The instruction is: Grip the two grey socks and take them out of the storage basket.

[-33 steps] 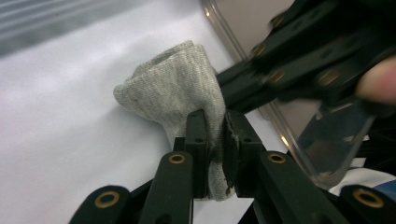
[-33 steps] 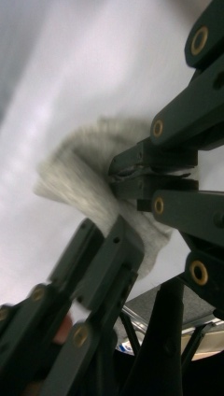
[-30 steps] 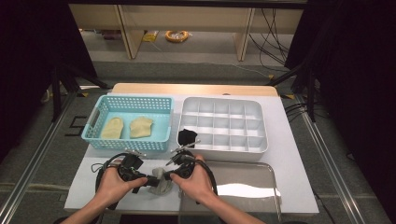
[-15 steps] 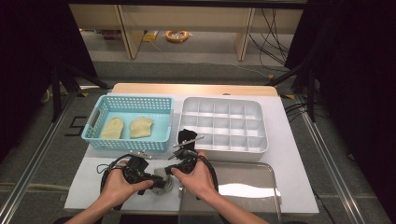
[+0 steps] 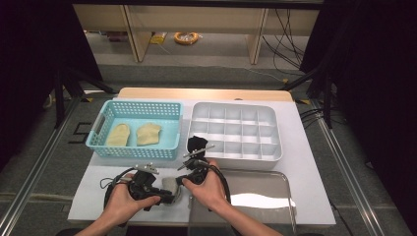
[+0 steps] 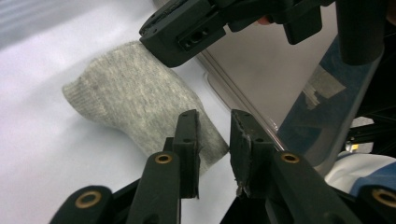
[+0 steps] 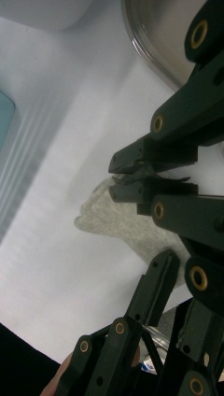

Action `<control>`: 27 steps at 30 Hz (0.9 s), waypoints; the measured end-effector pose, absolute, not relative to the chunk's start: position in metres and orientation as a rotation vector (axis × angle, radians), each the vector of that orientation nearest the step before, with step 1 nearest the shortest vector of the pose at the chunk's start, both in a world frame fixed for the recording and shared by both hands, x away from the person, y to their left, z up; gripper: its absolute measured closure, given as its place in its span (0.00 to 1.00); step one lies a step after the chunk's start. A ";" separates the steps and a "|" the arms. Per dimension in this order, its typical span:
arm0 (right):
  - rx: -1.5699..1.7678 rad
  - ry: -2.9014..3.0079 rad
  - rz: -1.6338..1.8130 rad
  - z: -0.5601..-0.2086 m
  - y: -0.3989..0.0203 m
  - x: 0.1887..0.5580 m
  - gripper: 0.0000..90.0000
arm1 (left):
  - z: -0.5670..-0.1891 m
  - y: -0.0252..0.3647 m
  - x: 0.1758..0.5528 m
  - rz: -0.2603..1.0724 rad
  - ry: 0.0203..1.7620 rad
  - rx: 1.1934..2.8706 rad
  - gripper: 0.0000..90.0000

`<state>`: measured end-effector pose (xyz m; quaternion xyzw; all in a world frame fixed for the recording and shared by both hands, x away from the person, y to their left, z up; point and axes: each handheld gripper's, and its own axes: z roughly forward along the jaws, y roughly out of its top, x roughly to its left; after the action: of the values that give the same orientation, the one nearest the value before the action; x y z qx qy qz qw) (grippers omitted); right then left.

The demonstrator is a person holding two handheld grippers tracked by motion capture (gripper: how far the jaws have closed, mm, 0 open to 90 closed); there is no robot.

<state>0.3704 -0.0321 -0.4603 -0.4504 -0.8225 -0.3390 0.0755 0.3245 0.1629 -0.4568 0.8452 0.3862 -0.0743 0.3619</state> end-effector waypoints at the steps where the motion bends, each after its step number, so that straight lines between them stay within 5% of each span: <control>1: -1.356 -2.462 -1.022 -0.459 -0.032 0.371 0.93 | -0.458 0.162 0.324 -0.188 0.985 2.173 0.81; 14: -1.337 -2.435 -1.125 -0.453 -0.029 0.372 0.57 | -0.459 0.157 0.322 -0.179 0.970 2.175 0.82; 27: -1.383 -2.375 -0.991 -0.474 -0.026 0.377 0.53 | -0.459 0.157 0.318 -0.135 0.948 2.199 0.79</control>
<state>0.3774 -0.0260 -0.4738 -0.4706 -0.8081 -0.3370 0.1098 0.3182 0.1566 -0.4591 0.8542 0.3682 -0.0524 0.3634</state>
